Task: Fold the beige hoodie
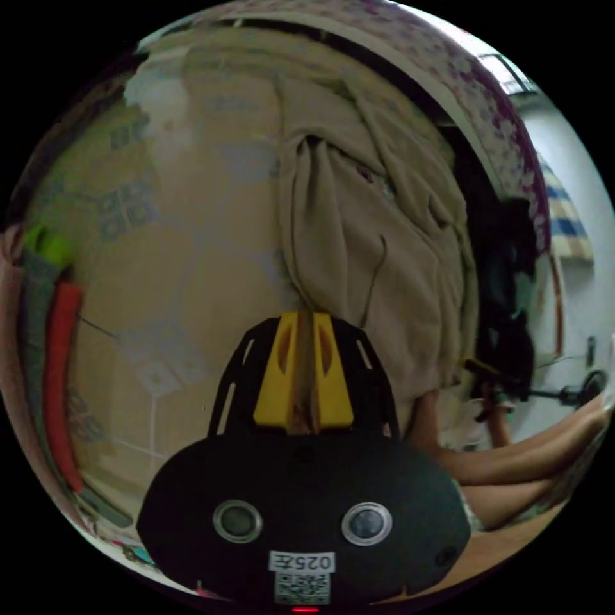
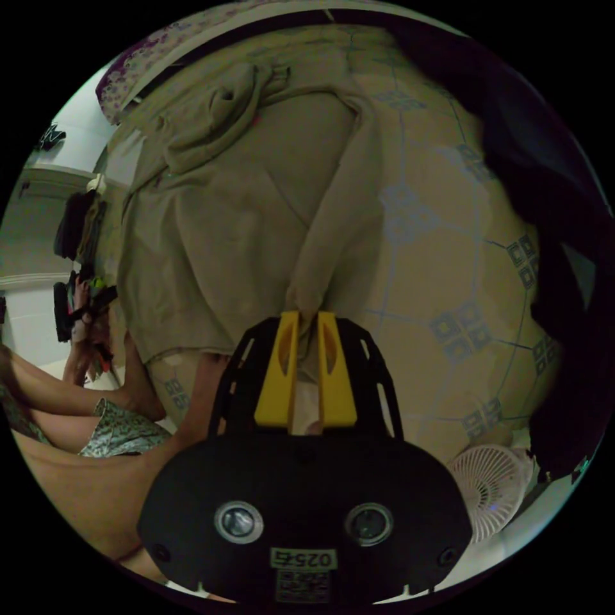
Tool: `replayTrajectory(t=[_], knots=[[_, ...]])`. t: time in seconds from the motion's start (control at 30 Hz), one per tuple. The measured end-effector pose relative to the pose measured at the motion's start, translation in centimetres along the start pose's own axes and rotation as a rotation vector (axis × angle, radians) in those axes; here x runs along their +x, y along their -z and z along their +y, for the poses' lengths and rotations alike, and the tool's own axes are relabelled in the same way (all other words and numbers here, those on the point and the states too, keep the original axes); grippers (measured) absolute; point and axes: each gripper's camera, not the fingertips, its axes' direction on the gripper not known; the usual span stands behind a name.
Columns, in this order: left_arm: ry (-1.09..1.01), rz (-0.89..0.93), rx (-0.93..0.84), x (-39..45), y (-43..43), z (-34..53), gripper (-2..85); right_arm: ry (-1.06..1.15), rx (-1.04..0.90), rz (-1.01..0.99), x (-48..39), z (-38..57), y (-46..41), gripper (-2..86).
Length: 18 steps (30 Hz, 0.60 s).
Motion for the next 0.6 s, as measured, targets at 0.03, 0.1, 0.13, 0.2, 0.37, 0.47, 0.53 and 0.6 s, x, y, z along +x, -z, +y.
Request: replayTrajectory(t=[0.03, 0.1, 0.13, 0.2, 0.37, 0.47, 0.53, 0.6], knots=[[0.012, 0.032, -0.032, -0.4, 0.1, -0.1, 4.4, -0.002, 0.0, 0.005, 0.1, 0.2, 0.0, 5.8], [0.058, 0.081, -0.044, -0.9, 1.6, 0.6, 6.3, 0.005, -0.008, 0.025, 0.4, 1.1, -0.3, 6.0], [0.057, 0.082, -0.046, -0.8, 1.9, 0.9, 6.6, 0.007, -0.011, 0.033, 0.5, 1.3, -0.4, 6.0], [0.015, 0.03, -0.058, 0.1, 2.6, 1.9, 8.2, 0.018, -0.012, 0.063, 1.0, 2.2, -0.4, 5.8], [-0.071, -0.029, -0.169, 1.3, -0.2, 2.0, 8.2, 0.004, 0.019, 0.054, 3.0, 4.6, 0.2, 5.4], [-0.054, -0.046, -0.185, 0.9, 0.1, 1.0, 7.6, 0.002, 0.019, -0.022, 4.3, 5.7, 1.9, 4.7], [-0.039, -0.067, -0.168, 0.5, 0.7, 0.8, 7.4, -0.016, 0.079, -0.034, 4.8, 7.1, 3.4, 5.3], [-0.026, -0.037, -0.185, 0.0, 0.4, 0.5, 6.7, -0.033, 0.096, -0.031, 5.4, 8.6, 4.4, 6.9]])
